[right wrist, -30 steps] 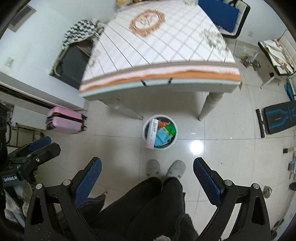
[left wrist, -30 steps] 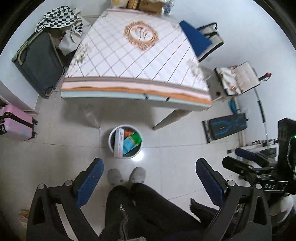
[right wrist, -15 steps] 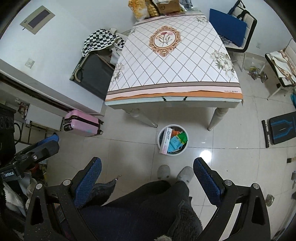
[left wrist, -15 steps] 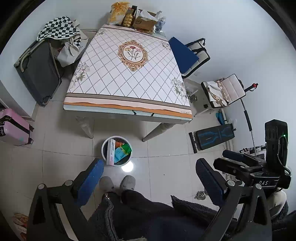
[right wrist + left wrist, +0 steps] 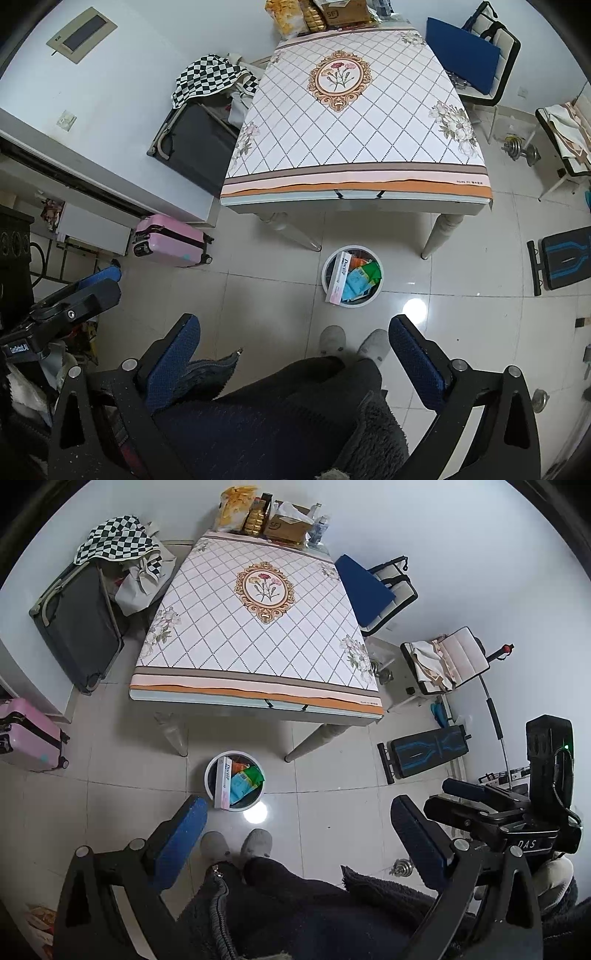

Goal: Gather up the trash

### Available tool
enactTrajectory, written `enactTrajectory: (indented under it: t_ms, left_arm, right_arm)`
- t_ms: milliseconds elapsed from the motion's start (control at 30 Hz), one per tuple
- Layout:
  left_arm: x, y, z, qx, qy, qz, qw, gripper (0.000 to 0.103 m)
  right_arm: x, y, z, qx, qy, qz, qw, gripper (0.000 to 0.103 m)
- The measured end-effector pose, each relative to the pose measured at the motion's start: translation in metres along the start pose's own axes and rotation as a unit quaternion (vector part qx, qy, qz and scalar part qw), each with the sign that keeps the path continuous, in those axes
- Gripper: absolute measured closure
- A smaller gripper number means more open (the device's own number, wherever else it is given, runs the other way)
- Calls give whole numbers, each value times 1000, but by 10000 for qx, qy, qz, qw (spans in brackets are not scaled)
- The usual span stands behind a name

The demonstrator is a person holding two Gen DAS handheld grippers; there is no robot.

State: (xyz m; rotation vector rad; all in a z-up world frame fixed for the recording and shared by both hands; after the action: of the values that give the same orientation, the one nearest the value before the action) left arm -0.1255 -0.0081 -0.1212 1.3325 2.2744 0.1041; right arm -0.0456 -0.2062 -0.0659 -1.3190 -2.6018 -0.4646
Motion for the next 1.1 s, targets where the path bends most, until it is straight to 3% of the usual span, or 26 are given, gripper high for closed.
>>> enactTrajectory:
  t_ms: [1100]
  left_arm:
    - [-11,-7,7,148,-35,168,9997,0]
  right_arm:
    - [-2,-13,-9,52,-6,23,10000,0]
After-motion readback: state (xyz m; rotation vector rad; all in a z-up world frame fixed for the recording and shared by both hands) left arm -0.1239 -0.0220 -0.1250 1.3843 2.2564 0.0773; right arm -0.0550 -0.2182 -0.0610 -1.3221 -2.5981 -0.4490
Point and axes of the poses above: each gripper's, at about its wrist camera, not at the fingertips, and z roughly the way its jaws point, x to its left, y to its top, the point moved 1 cm from there along z, roughly the way its jaws point, and after that the axes turned 3 degrees about x, right-handed, at the moved point
